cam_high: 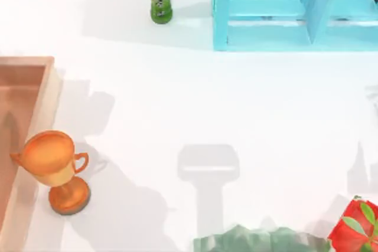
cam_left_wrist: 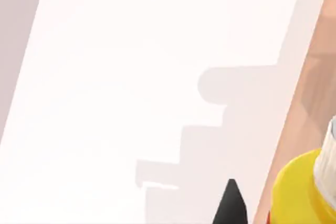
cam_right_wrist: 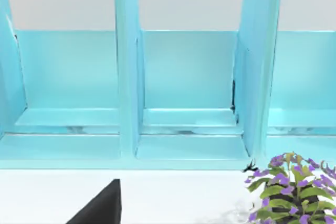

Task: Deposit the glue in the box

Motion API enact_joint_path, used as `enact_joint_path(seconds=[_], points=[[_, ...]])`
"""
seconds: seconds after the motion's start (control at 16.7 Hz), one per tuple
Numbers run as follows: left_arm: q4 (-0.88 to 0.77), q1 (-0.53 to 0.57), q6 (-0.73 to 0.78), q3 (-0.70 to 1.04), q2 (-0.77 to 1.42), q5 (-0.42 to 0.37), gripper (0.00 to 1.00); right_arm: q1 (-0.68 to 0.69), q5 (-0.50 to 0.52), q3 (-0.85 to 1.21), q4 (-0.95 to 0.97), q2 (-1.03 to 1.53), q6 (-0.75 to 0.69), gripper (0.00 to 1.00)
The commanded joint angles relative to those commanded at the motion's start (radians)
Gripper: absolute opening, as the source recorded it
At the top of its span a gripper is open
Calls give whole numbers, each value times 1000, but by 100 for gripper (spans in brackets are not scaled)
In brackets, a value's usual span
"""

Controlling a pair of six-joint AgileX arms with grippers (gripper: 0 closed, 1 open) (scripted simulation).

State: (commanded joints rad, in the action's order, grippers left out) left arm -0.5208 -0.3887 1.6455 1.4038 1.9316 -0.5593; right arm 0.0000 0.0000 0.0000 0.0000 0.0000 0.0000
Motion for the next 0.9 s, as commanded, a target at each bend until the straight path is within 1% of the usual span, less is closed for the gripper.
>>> enact_joint_path(seconds=[0.24, 0.48, 0.6, 0.72, 0.9], points=[[-307, -231, 300, -62, 5, -290, 0, 0, 0, 0, 0, 0, 0, 100], [-576, -410, 511, -147, 41, -525, 0, 0, 0, 0, 0, 0, 0, 100], [-686, -475, 583, -189, 64, -616, 0, 0, 0, 0, 0, 0, 0, 100], [-774, -523, 636, -226, 87, -685, 0, 0, 0, 0, 0, 0, 0, 100], [-849, -560, 675, -260, 109, -742, 0, 0, 0, 0, 0, 0, 0, 100]])
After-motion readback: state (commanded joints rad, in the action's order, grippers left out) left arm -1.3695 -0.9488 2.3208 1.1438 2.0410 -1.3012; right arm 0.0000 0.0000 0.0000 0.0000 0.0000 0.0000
